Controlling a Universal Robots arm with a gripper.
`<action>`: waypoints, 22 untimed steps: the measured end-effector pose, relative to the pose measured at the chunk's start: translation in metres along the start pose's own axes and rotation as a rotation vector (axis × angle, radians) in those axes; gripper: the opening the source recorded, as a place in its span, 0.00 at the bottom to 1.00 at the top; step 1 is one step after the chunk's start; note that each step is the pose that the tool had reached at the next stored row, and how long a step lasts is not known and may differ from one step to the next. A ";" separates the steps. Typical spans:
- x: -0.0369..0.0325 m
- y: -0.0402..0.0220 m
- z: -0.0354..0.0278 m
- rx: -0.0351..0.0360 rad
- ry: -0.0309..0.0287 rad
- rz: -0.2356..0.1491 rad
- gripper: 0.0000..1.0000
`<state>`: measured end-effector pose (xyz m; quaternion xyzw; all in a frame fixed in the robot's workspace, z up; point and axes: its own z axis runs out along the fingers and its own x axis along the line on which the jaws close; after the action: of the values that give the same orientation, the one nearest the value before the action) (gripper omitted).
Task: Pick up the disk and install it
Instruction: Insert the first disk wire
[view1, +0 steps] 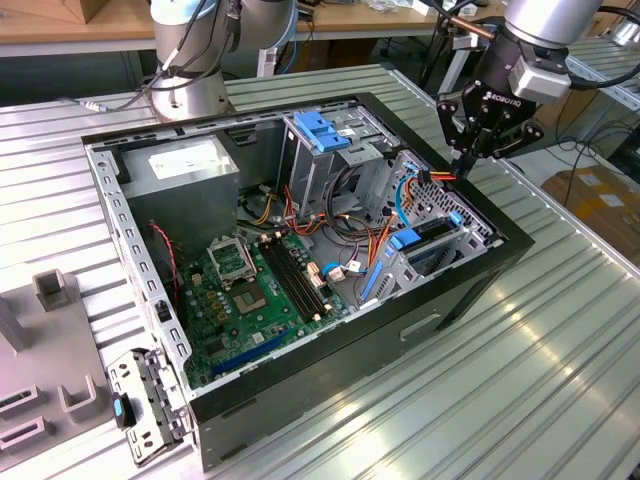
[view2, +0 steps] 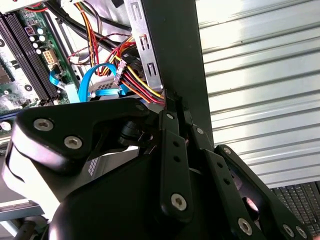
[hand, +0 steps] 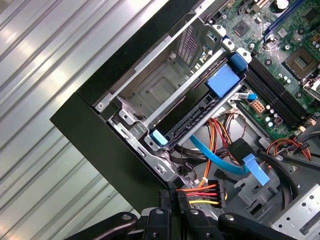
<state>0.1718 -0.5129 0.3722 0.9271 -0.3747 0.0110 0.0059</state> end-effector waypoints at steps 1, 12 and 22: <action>0.0000 0.0000 0.0000 0.0000 0.0000 0.000 0.17; 0.0000 0.0000 0.0000 -0.0002 0.0000 0.006 0.17; 0.0000 0.0000 0.0000 -0.0003 0.0000 0.012 0.17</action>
<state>0.1718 -0.5129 0.3722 0.9248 -0.3802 0.0110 0.0059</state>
